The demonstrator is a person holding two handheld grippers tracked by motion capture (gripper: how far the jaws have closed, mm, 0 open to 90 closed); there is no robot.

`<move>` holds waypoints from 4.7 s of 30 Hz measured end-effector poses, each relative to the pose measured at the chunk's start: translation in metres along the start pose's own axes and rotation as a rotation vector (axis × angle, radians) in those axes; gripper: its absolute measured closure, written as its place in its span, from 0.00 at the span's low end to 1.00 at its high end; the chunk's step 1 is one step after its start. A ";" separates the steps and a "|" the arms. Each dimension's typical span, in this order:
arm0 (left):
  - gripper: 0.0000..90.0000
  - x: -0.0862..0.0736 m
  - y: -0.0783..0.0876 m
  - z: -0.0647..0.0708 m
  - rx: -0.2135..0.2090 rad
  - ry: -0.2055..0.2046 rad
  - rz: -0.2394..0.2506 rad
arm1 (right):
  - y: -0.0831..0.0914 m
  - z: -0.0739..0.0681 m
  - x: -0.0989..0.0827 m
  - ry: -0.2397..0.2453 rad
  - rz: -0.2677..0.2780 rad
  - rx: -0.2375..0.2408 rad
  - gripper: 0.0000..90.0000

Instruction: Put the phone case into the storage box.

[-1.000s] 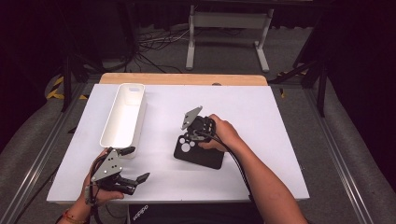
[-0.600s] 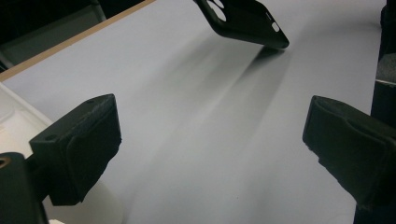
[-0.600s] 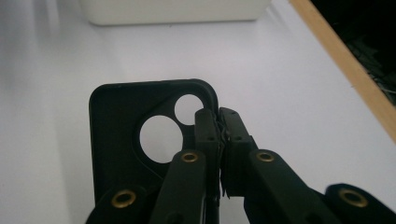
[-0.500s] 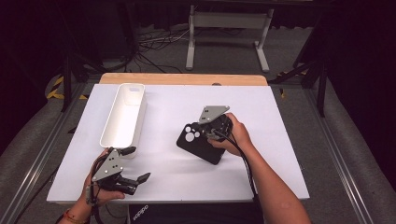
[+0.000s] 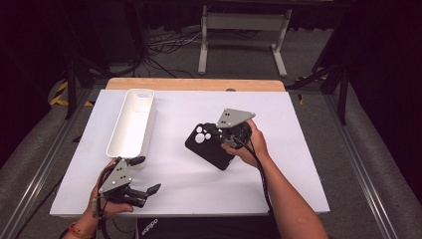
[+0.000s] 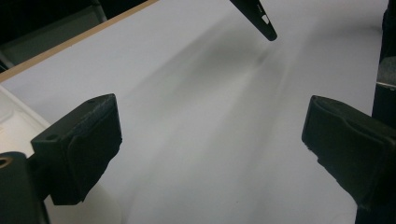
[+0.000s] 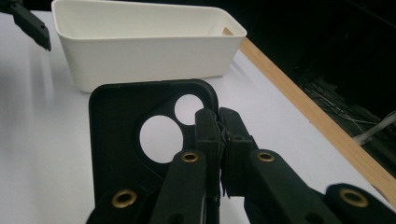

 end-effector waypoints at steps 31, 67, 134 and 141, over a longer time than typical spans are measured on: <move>0.11 0.018 -0.008 0.000 0.051 0.052 0.046 | 0.016 0.003 0.001 -0.191 0.245 -0.154 0.98; 0.19 0.090 -0.044 0.002 0.068 0.085 0.190 | 0.022 -0.009 -0.026 -0.346 0.346 -0.312 0.98; 0.91 0.125 -0.064 -0.017 0.109 0.233 0.199 | 0.007 -0.034 -0.035 -0.293 0.349 -0.392 0.96; 0.91 0.124 -0.063 -0.017 0.112 0.230 0.196 | 0.006 -0.034 -0.036 -0.302 0.348 -0.351 0.95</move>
Point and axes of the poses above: each handheld gripper's, and its own axes: y roughly backward along the jaws, x roughly out of its top, z roughly to its right, the point moved 4 cm from there along -y, roughly forward along the jaws, and after that the axes turned 14 degrees about -z, right-handed, at the moved point
